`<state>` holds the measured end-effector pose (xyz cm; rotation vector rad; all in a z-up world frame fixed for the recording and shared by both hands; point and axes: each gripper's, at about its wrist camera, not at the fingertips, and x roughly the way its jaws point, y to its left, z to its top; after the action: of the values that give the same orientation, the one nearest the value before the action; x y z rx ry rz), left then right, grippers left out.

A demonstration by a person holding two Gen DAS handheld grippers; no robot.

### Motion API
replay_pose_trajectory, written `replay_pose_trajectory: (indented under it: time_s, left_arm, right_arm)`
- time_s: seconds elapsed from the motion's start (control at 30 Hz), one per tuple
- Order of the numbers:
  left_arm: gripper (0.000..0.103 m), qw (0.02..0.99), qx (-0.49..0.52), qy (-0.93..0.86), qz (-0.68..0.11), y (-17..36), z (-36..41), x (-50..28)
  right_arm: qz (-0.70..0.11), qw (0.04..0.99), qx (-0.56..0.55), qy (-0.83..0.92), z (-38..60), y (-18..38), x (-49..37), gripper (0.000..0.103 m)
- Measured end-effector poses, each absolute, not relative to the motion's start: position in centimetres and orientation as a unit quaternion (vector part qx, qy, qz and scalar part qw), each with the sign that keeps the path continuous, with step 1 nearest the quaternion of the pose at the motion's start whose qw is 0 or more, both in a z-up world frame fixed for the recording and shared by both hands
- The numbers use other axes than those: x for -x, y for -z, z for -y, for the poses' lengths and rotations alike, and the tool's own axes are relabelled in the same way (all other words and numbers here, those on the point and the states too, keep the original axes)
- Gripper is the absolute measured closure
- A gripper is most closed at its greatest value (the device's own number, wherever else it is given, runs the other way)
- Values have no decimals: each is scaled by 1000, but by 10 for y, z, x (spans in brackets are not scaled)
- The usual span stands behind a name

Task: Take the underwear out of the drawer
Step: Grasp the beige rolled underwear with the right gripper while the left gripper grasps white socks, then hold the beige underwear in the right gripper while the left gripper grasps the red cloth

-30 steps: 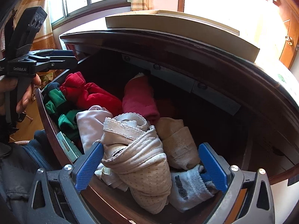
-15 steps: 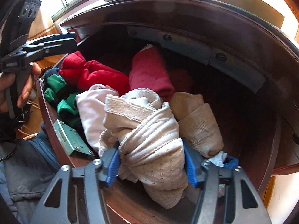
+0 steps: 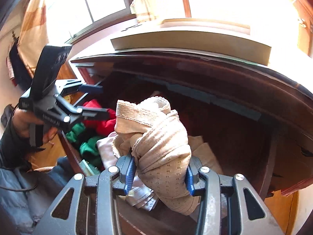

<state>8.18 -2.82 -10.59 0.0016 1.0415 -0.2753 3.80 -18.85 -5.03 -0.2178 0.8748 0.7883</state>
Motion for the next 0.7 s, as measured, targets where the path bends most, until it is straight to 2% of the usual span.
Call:
replay_pose_trajectory:
  time_s: [0.03, 0.1, 0.23, 0.43, 0.7]
  left_arm:
    - [10, 852, -5, 135, -506, 111, 30, -84]
    - [19, 840, -3, 146, -523, 116, 33, -87]
    - [20, 830, -6, 146, -539, 122, 34, -92]
    - [33, 825, -19, 146, -545, 128, 37, -87]
    - [60, 830, -8, 164, -532, 130, 34, -83]
  right_arm:
    - [-411, 830, 104, -363, 182, 51, -40, 59]
    - [-413, 829, 104, -362, 179, 53, -44, 59]
    - [-409, 830, 118, -359, 173, 51, -50, 59]
    - [-422, 824, 107, -364, 175, 65, -65, 59]
    - [-435, 815, 123, -364, 167, 75, -63, 59]
